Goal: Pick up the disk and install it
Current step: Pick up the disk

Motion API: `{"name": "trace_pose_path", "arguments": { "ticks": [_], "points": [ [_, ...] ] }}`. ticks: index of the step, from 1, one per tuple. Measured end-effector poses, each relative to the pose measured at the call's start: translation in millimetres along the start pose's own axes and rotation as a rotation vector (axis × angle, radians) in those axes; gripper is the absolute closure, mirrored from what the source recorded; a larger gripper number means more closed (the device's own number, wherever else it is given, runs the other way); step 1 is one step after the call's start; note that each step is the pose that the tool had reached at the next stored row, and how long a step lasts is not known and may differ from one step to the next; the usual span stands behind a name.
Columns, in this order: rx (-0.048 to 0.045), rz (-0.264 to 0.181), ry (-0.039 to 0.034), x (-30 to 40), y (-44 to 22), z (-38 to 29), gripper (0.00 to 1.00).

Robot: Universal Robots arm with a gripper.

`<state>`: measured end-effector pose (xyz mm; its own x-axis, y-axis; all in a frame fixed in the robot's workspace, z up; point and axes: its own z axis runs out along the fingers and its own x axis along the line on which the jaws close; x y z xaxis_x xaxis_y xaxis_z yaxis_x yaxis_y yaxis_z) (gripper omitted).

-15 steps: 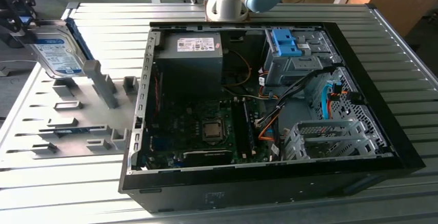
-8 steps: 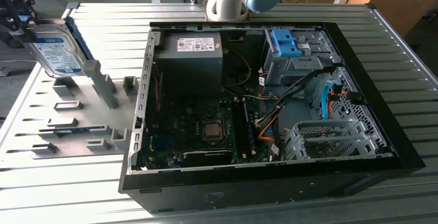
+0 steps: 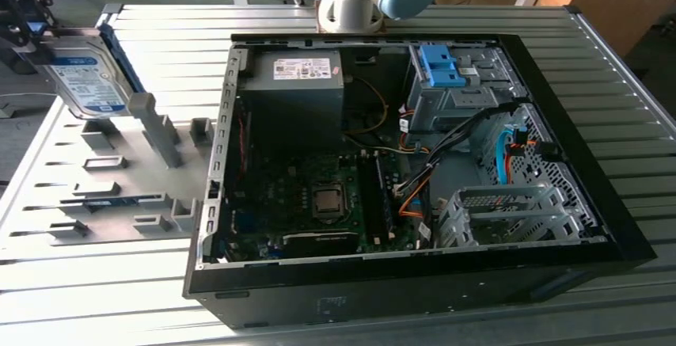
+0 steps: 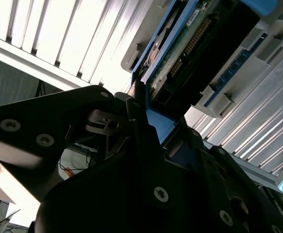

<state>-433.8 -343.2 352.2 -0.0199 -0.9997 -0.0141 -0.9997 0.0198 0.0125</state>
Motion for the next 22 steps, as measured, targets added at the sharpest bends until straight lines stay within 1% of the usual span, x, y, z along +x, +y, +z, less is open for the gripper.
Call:
{"name": "trace_pose_path", "arguments": {
  "ticks": [22],
  "points": [
    [-0.0001,0.000,0.0001,-0.1,0.1,-4.7,0.64]
  ]
}}
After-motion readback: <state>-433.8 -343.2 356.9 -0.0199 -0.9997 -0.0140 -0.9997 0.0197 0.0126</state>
